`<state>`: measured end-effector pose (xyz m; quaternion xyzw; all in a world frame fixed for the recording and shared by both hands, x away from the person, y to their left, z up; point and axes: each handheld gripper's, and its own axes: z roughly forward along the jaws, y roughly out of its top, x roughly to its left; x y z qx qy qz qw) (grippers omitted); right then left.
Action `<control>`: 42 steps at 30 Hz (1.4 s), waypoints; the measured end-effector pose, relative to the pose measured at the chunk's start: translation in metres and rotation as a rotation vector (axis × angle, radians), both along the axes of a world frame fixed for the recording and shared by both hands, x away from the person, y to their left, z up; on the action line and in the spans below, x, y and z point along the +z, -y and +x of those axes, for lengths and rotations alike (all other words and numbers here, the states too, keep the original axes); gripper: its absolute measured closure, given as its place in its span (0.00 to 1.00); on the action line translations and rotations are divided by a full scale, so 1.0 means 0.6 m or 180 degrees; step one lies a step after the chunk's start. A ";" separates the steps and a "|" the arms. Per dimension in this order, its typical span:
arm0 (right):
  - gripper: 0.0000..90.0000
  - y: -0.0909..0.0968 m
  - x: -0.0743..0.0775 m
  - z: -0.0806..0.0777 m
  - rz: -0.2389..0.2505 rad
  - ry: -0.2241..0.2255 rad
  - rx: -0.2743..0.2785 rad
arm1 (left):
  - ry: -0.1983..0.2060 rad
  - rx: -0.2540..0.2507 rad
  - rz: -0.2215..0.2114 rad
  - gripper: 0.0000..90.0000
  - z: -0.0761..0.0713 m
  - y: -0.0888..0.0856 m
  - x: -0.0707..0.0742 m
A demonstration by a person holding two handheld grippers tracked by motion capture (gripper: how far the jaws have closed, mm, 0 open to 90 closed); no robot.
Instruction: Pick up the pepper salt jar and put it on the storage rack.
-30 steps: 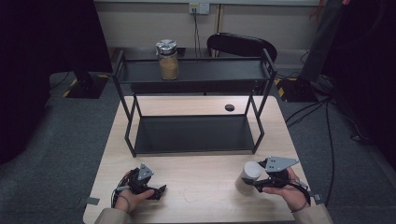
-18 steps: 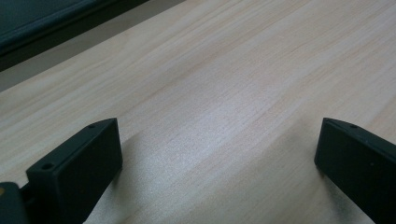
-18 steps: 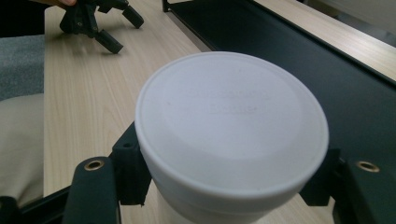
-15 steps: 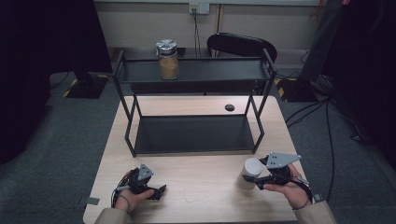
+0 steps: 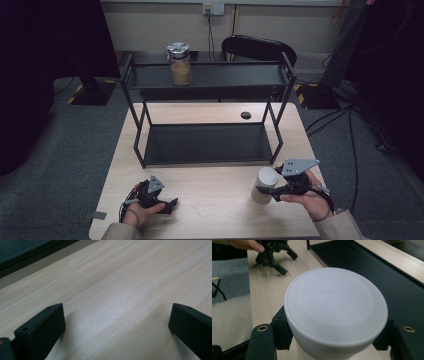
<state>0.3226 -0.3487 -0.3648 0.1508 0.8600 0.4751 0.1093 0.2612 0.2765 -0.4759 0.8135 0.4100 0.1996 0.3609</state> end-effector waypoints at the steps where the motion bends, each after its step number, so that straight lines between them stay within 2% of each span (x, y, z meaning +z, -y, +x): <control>1: 0.38 -0.001 0.003 0.001 0.0019 -0.0022 -0.0005 | 0.0000 0.0000 0.0000 0.00 0.000 0.000 0.000; 9: 0.38 -0.014 0.043 0.009 0.0056 -0.0067 0.0014 | 0.0001 0.0002 -0.0001 0.00 0.000 0.000 0.000; 15: 0.38 -0.025 0.087 0.020 0.0023 -0.0015 0.0053 | 0.0000 0.0001 -0.0002 0.00 0.000 0.000 0.000; 20: 0.38 -0.037 0.122 0.029 0.0013 -0.0084 0.0019 | 0.0000 0.0000 0.0000 0.00 0.000 0.000 0.000; 24: 0.38 -0.046 0.147 0.037 0.0034 -0.0202 -0.0021 | 0.0000 -0.0001 0.0000 0.00 0.000 0.000 0.000; 27: 0.38 -0.052 0.166 0.046 0.0002 -0.0057 0.0020 | 0.0000 -0.0001 0.0000 0.00 0.000 0.000 0.000; 42: 0.38 -0.081 0.252 0.065 0.0103 -0.0003 -0.0014 | -0.0001 -0.0001 0.0002 0.00 0.000 0.000 0.000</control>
